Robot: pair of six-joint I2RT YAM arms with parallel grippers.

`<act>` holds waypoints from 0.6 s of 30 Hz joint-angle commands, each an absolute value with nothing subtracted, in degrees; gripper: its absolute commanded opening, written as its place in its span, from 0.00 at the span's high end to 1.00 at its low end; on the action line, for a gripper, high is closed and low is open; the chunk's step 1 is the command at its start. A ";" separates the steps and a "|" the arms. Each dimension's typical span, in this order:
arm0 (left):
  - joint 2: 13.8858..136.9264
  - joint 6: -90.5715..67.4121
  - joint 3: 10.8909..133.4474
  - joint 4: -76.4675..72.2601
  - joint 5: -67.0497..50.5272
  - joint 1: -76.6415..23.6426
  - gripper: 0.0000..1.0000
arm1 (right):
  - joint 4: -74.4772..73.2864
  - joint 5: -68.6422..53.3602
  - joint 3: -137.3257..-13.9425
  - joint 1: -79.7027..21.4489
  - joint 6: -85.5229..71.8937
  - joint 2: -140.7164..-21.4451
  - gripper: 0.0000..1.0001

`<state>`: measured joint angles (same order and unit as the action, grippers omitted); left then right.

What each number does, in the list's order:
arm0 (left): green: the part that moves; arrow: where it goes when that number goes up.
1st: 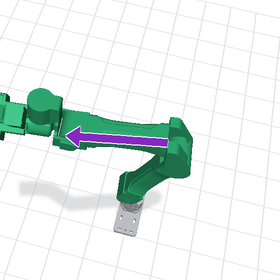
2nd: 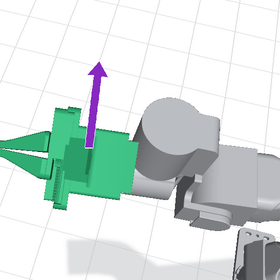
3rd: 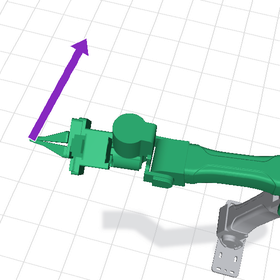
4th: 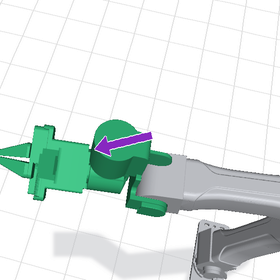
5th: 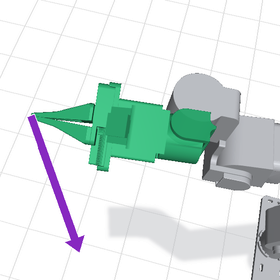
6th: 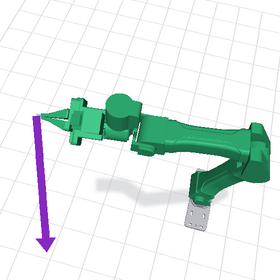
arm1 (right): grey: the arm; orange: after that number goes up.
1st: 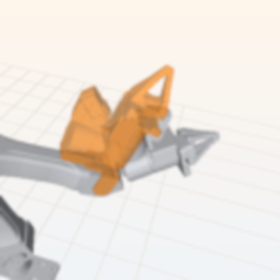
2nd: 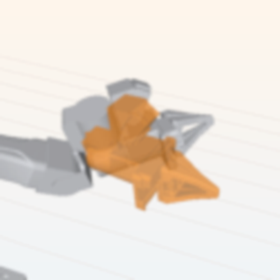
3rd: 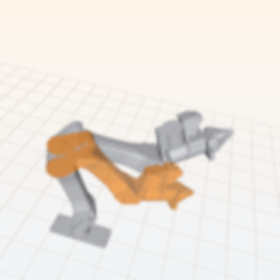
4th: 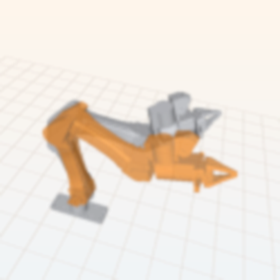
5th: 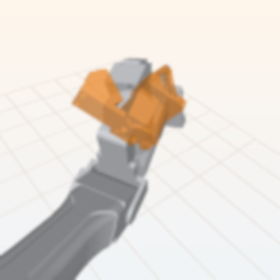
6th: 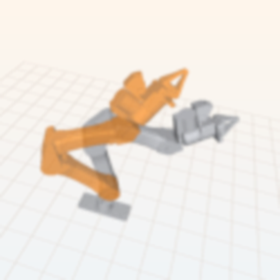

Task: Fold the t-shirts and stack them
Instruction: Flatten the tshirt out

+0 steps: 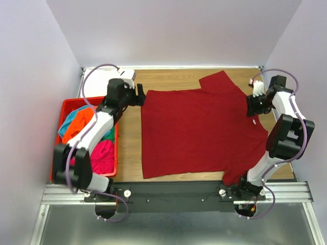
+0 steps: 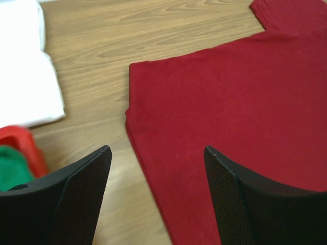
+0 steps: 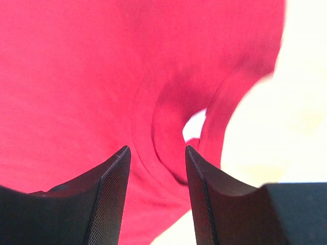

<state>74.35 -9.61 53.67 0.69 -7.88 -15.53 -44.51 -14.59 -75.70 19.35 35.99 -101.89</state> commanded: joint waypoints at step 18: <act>120.14 -12.92 83.23 13.10 -14.85 -11.69 0.40 | -40.00 -46.05 -69.00 12.04 25.75 -92.29 0.43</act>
<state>119.00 -13.96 82.13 10.66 -12.45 -11.84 -42.81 -42.50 -72.49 11.79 26.87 -93.58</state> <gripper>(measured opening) 0.619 0.571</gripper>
